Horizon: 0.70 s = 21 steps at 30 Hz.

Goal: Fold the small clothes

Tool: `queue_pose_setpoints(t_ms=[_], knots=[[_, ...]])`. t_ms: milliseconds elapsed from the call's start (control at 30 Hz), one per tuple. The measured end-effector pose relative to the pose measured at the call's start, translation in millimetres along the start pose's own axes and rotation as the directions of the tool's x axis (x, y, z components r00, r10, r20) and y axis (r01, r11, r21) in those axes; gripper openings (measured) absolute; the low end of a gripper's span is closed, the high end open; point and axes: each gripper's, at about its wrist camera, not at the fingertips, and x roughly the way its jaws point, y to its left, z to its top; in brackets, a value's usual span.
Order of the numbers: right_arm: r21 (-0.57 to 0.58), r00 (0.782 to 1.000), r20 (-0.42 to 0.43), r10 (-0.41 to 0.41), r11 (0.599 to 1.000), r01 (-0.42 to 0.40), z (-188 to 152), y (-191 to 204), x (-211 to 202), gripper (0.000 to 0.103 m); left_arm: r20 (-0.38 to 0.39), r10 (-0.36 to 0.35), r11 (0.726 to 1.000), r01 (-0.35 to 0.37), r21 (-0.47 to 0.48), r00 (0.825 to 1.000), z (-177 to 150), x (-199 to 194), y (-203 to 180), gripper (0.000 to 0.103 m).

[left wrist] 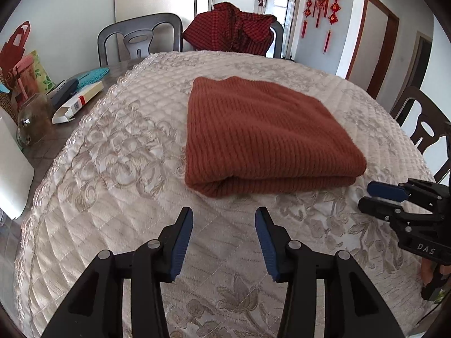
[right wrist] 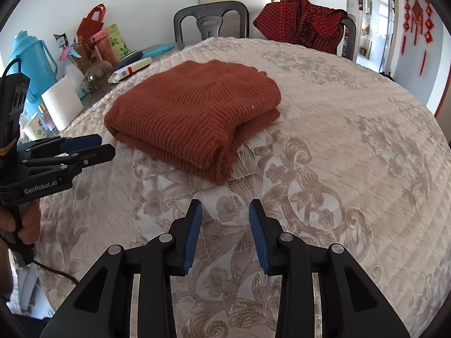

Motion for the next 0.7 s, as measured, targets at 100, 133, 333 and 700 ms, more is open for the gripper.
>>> queue_pose_setpoints(t_ms=[100,133,333,700], knots=[[-0.004,1.000,-0.003,-0.008,1.000,0.008,0.4,1.8,0.5,0.037,-0.006,0.002,1.000,-0.002,0.002,1.000,-3.9,1.7,-1.2,0.053],[-0.006,1.000,-0.004,-0.007,1.000,0.007,0.5,2.0,0.9,0.038,-0.007,0.001,1.000,-0.001,0.003,1.000,-4.1,1.6,-2.0,0.054],[-0.027,1.000,-0.007,-0.001,1.000,0.001,-1.1,6.7,1.8,0.047,-0.005,0.010,1.000,-0.010,0.013,1.000,-6.0,2.0,-7.3,0.060],[-0.029,1.000,-0.008,-0.002,1.000,0.002,-0.8,7.4,2.6,0.047,-0.007,0.016,1.000,-0.015,0.023,1.000,-6.5,2.1,-10.1,0.064]])
